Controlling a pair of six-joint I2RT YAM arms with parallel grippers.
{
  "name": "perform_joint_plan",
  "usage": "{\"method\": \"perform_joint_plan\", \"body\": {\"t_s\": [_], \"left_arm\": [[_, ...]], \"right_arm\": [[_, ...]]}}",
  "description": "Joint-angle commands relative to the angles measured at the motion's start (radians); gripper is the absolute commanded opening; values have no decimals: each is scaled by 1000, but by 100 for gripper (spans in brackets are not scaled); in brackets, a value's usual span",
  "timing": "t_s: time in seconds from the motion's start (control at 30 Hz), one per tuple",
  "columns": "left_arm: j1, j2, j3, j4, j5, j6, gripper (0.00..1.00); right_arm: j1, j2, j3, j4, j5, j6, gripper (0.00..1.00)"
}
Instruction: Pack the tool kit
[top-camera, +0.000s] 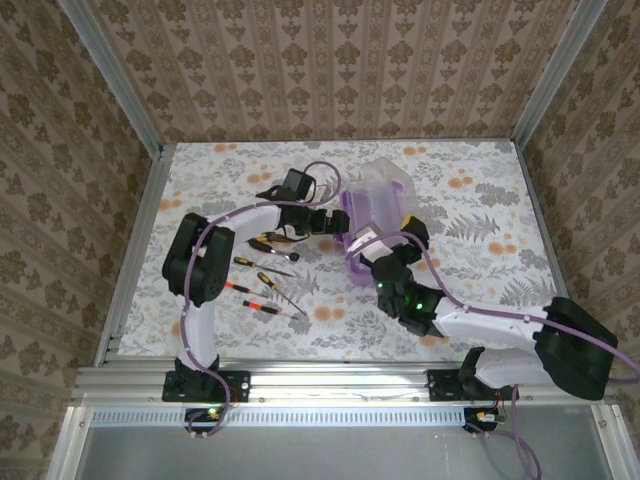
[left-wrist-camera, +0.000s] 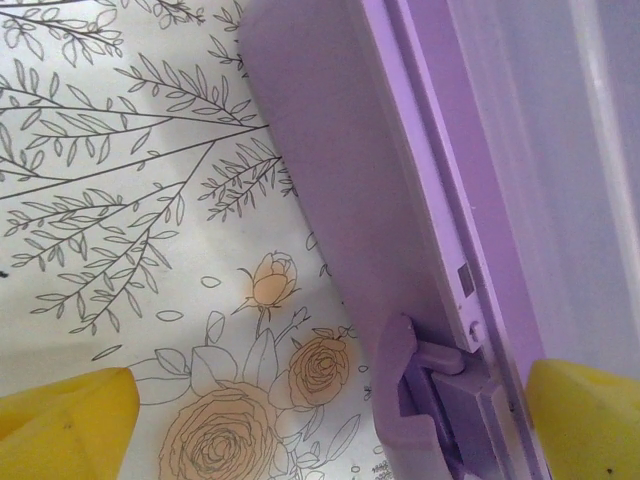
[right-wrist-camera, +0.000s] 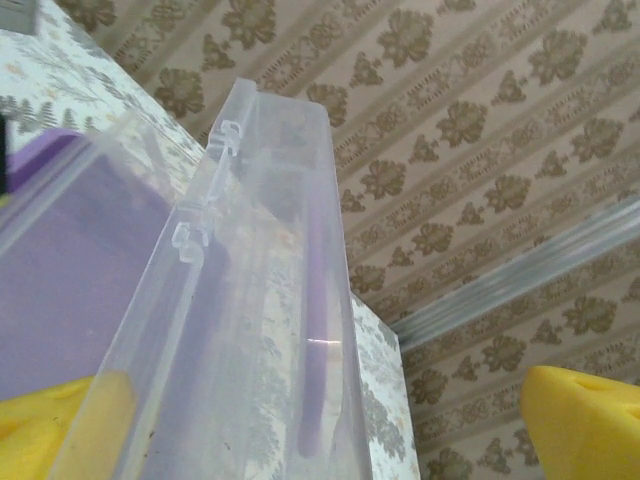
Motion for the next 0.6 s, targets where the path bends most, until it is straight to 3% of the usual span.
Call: {"method": "perform_joint_plan", "body": {"t_s": [0.0,0.13,0.27,0.57], "left_arm": [[-2,27,10,-22,1,3,100],[-2,32,13,-23,3,3,100],[-2,36,19,-26,5,4,100],[-2,36,24,-38,7,11,100]], "right_arm": [[-43,-92,15,-91,-8,51,100],[-84,-180,25,-208,-27,137,100],[-154,-253,57,-397,-54,321,100],[-285,-301,99,-675,-56,591,100]]}}
